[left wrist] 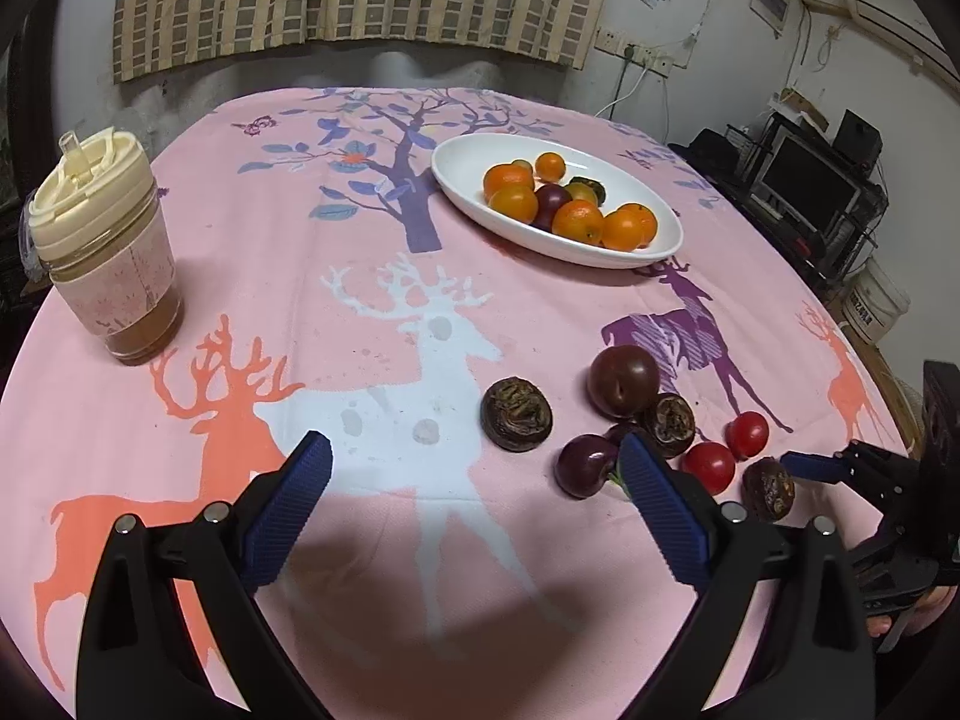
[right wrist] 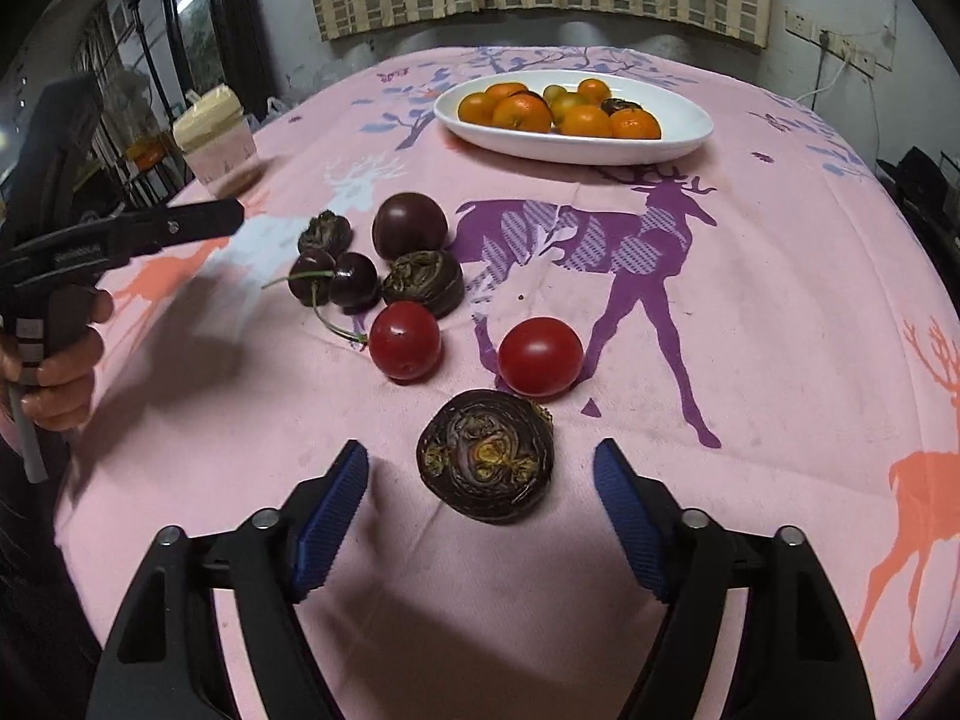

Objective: Organize fruits
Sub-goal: 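Open both tools over the plate and return toward the remaining fruits, then grasp a mangosteen with the right tool and lift it from the table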

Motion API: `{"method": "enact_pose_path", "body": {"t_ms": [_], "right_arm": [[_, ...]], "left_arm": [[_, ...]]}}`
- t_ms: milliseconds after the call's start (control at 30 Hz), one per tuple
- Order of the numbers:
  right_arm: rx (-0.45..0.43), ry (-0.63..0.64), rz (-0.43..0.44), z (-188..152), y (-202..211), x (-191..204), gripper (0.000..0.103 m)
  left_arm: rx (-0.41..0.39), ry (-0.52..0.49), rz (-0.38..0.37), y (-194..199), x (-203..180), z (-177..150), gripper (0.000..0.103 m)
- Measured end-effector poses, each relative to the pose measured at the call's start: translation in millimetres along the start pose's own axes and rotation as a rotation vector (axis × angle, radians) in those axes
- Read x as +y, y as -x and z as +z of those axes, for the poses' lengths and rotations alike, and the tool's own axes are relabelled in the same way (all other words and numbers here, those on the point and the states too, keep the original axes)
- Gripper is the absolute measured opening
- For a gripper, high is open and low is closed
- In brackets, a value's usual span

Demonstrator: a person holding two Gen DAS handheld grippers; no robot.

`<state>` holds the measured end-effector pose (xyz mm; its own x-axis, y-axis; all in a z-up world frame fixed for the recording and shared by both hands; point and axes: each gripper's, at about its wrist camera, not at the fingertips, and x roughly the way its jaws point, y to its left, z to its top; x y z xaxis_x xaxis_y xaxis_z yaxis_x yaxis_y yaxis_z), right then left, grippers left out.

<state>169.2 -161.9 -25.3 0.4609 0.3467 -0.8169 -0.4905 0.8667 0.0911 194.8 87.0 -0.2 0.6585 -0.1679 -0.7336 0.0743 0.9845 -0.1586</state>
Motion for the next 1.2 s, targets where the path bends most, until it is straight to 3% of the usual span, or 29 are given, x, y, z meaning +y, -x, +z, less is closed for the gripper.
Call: {"method": "enact_pose_path", "body": {"t_ms": [67, 100, 200, 267, 333, 533, 700, 1200], "right_arm": [[0.012, 0.037, -0.053, 1.8, -2.8, 3.5, 0.052], [0.011, 0.040, -0.035, 3.0, -1.5, 3.3, 0.045], [-0.049, -0.039, 0.036, 11.0, 12.7, -13.6, 0.045], [-0.124, -0.118, 0.099, 21.0, 25.6, -28.6, 0.045], [-0.208, -0.197, 0.149, 33.4, 37.2, -44.5, 0.045], [-0.328, -0.239, 0.219, 58.6, 40.6, -53.0, 0.045], [-0.293, -0.220, 0.230, 58.0, 27.2, -51.3, 0.045], [-0.262, -0.200, 0.226, 51.3, 25.1, -42.2, 0.045]], "left_arm": [[-0.008, -0.027, 0.011, 0.4, -4.6, -1.3, 0.094], [-0.007, -0.041, 0.013, -0.2, -6.8, -1.4, 0.092], [0.017, -0.086, -0.014, -4.9, -14.0, -4.0, 0.071], [0.054, -0.123, -0.050, -11.7, -21.1, -6.8, 0.045], [0.075, -0.161, -0.051, -17.6, -27.9, -10.7, 0.040], [0.101, -0.245, -0.051, -26.9, -42.5, -18.8, 0.039], [0.141, -0.267, -0.046, -41.4, -46.2, -19.2, 0.038], [0.134, -0.304, -0.070, -55.0, -58.0, -9.0, 0.038]]}}
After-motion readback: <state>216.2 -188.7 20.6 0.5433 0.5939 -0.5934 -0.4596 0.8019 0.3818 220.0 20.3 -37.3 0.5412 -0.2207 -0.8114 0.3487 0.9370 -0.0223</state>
